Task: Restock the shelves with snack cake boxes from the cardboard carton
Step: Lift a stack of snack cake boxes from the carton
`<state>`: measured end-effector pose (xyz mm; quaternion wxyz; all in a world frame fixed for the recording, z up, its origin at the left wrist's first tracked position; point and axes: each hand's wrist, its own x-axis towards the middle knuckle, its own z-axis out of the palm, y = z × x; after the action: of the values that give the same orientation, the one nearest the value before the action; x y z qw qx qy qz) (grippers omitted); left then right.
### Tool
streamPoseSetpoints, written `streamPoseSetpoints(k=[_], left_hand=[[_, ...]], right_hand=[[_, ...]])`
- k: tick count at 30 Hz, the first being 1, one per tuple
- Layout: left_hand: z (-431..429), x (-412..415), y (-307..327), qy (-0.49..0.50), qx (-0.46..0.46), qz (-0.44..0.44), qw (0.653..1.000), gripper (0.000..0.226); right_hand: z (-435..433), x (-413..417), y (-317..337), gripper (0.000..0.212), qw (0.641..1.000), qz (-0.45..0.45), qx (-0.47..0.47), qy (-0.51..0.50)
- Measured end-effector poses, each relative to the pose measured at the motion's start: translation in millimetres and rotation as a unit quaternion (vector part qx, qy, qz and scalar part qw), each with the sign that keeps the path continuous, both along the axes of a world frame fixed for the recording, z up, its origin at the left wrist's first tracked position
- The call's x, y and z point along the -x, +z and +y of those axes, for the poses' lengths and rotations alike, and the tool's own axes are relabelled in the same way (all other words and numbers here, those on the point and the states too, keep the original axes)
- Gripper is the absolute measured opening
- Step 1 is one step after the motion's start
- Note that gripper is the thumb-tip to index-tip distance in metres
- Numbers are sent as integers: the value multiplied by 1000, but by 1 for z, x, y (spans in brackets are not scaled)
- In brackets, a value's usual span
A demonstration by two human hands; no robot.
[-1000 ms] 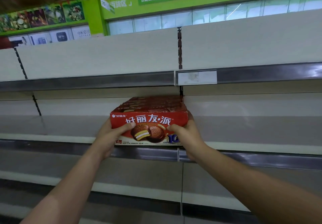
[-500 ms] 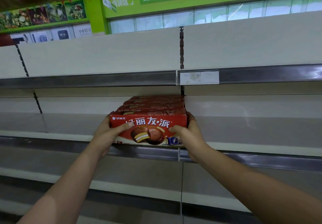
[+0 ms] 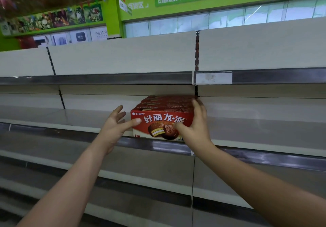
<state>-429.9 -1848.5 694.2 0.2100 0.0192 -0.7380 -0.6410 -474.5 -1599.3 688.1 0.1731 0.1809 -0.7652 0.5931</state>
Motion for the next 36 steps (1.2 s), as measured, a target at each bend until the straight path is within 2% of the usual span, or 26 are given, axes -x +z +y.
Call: streamPoseSetpoints(k=[2, 4, 9, 13, 19, 23, 28, 33, 36], left_hand=[[1, -13, 1, 7, 8, -5, 1000, 144], [1, -26, 1, 24, 25, -18, 999, 131], [-1, -66, -15, 105, 14, -19, 994, 58], [-8, -111, -52, 152, -38, -45, 987, 20], [-39, -193, -114, 189, -52, -142, 970, 23], [-52, -247, -149, 240, -56, -168, 954, 19], [-58, -316, -196, 286, -56, -213, 932, 24], [-50, -367, -246, 356, -101, -262, 891, 7], [-39, -387, -276, 398, -153, -289, 857, 8]], right_hand=[[-4, -9, 0, 97, 1000, 13, -27, -3], [-9, -17, -1, 95, 999, 24, -49, 2], [-27, -42, -11, 85, 995, 25, -86, 40], [-55, -67, -37, 79, 986, 10, -129, 103], [-110, -114, -88, 77, 955, -27, -200, 216], [-145, -152, -122, 77, 928, -47, -242, 279], [-176, -205, -175, 78, 881, -98, -282, 367], [-197, -244, -235, 75, 827, -150, -313, 442], [-207, -258, -268, 76, 790, -183, -340, 476]])
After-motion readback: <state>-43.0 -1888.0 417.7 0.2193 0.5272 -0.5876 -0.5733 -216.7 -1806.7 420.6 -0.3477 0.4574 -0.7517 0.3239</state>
